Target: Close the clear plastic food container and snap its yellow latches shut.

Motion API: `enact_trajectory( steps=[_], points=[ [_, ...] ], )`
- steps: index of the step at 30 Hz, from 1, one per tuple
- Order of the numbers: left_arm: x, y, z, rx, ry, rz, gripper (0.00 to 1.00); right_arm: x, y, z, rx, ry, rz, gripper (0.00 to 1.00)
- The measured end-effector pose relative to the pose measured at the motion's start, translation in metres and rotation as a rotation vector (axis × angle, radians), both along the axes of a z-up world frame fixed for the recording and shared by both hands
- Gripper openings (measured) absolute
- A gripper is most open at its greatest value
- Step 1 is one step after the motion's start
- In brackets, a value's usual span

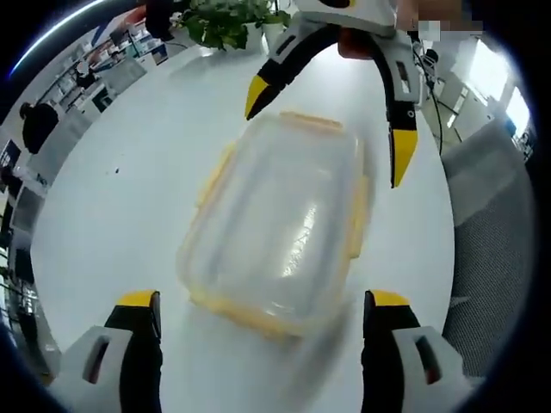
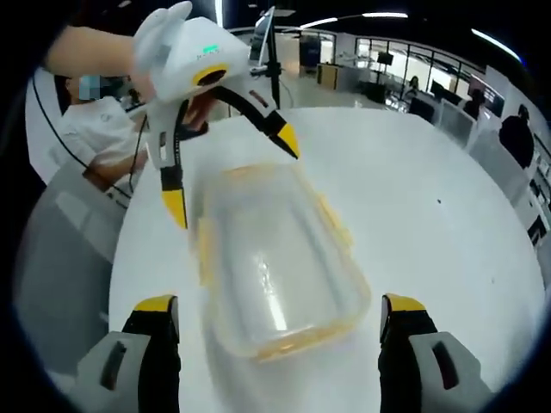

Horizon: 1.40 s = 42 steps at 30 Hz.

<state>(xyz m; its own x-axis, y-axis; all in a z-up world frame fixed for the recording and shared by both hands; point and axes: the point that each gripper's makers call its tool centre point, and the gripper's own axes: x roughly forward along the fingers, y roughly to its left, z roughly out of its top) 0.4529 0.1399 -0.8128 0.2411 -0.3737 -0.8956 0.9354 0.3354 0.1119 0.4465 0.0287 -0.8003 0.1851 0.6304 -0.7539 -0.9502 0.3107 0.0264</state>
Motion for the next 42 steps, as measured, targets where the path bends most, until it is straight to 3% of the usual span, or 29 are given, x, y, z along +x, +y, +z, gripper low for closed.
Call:
enact_trajectory(
  steps=[19,42],
  points=[
    [-0.009,0.019,-0.006,-0.037,0.017,0.090,0.98,-0.002,-0.011,0.008,0.068,-0.007,-0.094,0.97],
    [-0.028,0.039,-0.007,-0.144,0.035,0.270,0.98,-0.017,-0.026,0.023,0.161,-0.011,-0.198,0.97]
  ],
)
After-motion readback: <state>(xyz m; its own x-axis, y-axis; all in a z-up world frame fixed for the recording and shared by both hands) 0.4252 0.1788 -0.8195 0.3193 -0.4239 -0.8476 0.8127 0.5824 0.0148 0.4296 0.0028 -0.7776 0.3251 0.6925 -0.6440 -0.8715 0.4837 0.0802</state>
